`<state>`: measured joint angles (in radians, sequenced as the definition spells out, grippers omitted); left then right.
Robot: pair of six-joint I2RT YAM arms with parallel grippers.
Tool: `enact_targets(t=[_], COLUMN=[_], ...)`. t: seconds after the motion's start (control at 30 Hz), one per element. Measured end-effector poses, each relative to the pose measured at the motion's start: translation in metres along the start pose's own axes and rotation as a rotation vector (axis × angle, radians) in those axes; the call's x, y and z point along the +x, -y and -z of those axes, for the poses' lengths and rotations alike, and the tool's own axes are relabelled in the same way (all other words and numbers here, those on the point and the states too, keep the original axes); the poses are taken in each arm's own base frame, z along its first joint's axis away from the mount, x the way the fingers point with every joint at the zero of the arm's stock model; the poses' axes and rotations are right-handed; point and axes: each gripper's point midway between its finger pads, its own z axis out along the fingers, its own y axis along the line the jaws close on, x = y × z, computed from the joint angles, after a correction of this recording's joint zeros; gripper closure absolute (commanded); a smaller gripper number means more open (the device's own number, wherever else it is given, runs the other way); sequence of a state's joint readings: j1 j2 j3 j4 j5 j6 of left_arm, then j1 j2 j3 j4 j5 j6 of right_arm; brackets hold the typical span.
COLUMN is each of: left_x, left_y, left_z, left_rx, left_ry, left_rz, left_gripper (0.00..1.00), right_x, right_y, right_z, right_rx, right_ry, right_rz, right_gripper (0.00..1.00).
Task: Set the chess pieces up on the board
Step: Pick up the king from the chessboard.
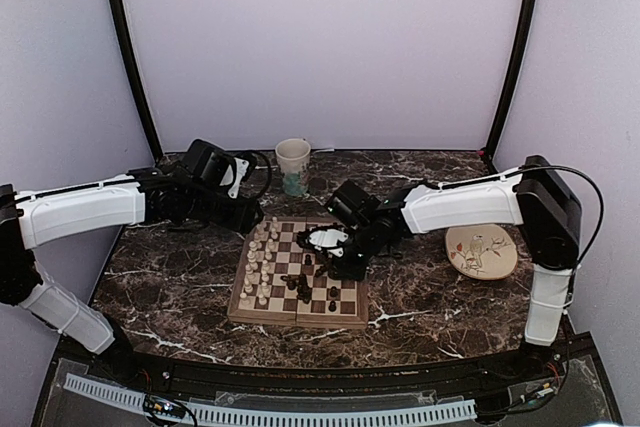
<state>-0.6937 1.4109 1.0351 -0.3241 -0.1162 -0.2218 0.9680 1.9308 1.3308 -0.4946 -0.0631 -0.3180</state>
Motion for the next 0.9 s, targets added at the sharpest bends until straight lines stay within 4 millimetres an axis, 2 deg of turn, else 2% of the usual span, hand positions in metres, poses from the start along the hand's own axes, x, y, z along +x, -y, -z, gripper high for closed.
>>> enact_targets(t=[0.23, 0.37, 0.53, 0.77, 0.9], left_x=[0.003, 0.005, 0.009, 0.010, 0.011], left_y=[0.001, 0.001, 0.001, 0.003, 0.004], left_z=[-0.003, -0.004, -0.005, -0.008, -0.011], left_rx=[0.006, 0.007, 0.011, 0.023, 0.027], left_ry=[-0.004, -0.005, -0.016, -0.016, -0.021], left_rz=[0.000, 0.000, 0.000, 0.004, 0.007], left_gripper=[0.41, 0.41, 0.41, 0.42, 0.42], right_x=[-0.009, -0.015, -0.020, -0.026, -0.021], right_y=[0.003, 0.004, 0.003, 0.003, 0.002], right_z=[0.000, 0.003, 0.005, -0.003, -0.009], right_rx=[0.002, 0.001, -0.006, -0.013, -0.014], right_ry=[0.014, 0.026, 0.035, 0.027, 0.004], right_rz=[-0.016, -0.024, -0.028, -0.034, -0.043], right_gripper=[0.68, 0.61, 0.59, 0.68, 0.75])
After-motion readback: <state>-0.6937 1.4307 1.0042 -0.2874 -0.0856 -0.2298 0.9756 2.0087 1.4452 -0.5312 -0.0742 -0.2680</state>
